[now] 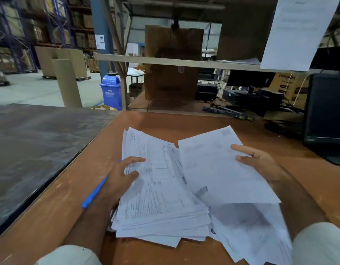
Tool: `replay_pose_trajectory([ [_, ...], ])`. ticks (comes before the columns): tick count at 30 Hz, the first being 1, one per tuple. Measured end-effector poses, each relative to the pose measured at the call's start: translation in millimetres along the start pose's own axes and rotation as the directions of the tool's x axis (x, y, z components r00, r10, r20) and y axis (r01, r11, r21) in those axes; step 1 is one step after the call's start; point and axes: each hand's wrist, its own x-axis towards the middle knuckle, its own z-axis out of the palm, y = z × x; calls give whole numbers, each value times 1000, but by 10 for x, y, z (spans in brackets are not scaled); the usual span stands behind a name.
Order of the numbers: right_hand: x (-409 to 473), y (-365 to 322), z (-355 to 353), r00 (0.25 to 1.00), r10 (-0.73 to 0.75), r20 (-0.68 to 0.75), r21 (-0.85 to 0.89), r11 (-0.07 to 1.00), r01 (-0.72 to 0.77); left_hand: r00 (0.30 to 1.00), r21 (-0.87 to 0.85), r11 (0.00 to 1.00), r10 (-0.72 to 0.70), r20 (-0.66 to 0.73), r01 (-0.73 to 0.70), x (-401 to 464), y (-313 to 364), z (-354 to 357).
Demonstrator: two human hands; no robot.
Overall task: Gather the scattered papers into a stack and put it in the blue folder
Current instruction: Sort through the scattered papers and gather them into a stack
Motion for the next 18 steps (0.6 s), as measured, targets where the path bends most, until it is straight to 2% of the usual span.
replay_pose_trajectory([
  [4,127,-257,155,994,-109,30,17,994,108,1000,-7,1000,-9,-7,9,20,-35,-7],
  [8,229,-263,436,992,-63,106,-9,998,64,1000,16,1000,13,-15,-13,17,-33,-2],
  [10,312,-115,541,995,-40,86,-12,999,41,1000,10,1000,29,-6,-29,15,-48,-9],
  [11,360,-11,593,997,-35,74,-79,996,41,999,-9,999,41,-7,-41,17,-46,-7],
  [12,413,99,647,996,-32,80,-221,974,49,999,-43,998,45,-15,-46,14,-36,0],
  [14,489,285,803,991,-32,133,-581,807,104,999,-93,995,34,-32,-36,10,11,18],
  [15,507,350,901,983,-54,174,-681,714,160,999,-102,994,21,-38,-24,9,26,17],
  [16,527,399,997,970,-91,224,-715,661,227,999,-105,994,3,-42,-8,9,21,9],
  [18,518,419,1163,937,-128,326,-693,641,329,1000,-117,993,-16,-20,13,21,-12,-20],
])
